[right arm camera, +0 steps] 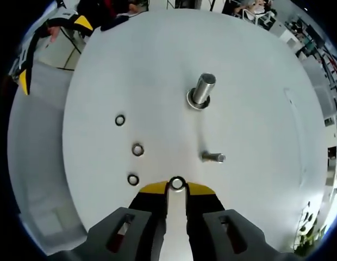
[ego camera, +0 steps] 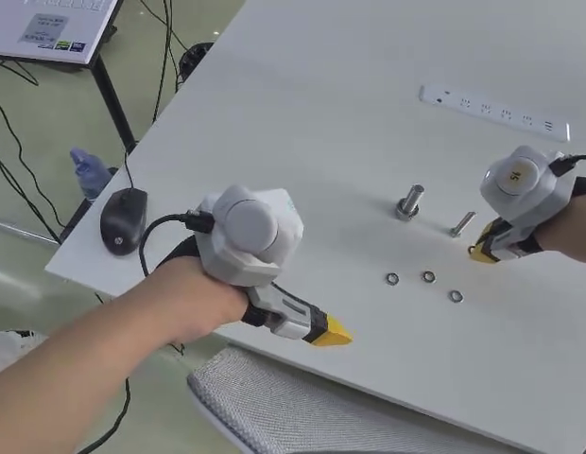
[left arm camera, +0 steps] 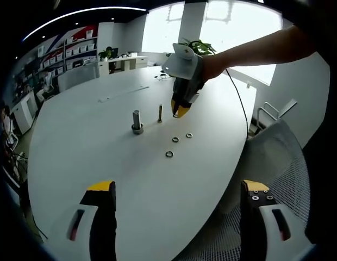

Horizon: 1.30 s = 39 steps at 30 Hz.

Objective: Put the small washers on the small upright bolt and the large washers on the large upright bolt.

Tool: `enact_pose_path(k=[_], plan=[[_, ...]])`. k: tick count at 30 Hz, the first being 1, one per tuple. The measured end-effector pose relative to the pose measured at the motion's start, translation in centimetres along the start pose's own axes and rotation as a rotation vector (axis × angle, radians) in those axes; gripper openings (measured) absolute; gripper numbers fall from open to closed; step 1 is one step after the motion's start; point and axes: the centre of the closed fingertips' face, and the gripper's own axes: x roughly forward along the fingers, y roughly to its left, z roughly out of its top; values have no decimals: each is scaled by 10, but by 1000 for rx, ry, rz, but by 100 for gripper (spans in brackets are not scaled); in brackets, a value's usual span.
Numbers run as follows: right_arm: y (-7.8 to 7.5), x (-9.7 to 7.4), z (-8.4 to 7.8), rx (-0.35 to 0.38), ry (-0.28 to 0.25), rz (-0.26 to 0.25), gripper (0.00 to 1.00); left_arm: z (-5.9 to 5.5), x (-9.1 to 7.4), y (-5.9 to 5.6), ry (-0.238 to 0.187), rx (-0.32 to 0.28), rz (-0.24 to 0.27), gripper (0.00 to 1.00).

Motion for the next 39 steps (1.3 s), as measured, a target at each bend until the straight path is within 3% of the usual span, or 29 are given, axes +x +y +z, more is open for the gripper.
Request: enact_pose_path(k=[10,24,39], plan=[[-17,-11,7,13,-16,-23,12,4,0,5,-17,0,23,99],[-44,-27,29,19,-48,-52,12,-4,2,1,11,3,8,98],[-45,-16,35,-9,-30,-38,13,-2,2,2,2,-10,10,96]])
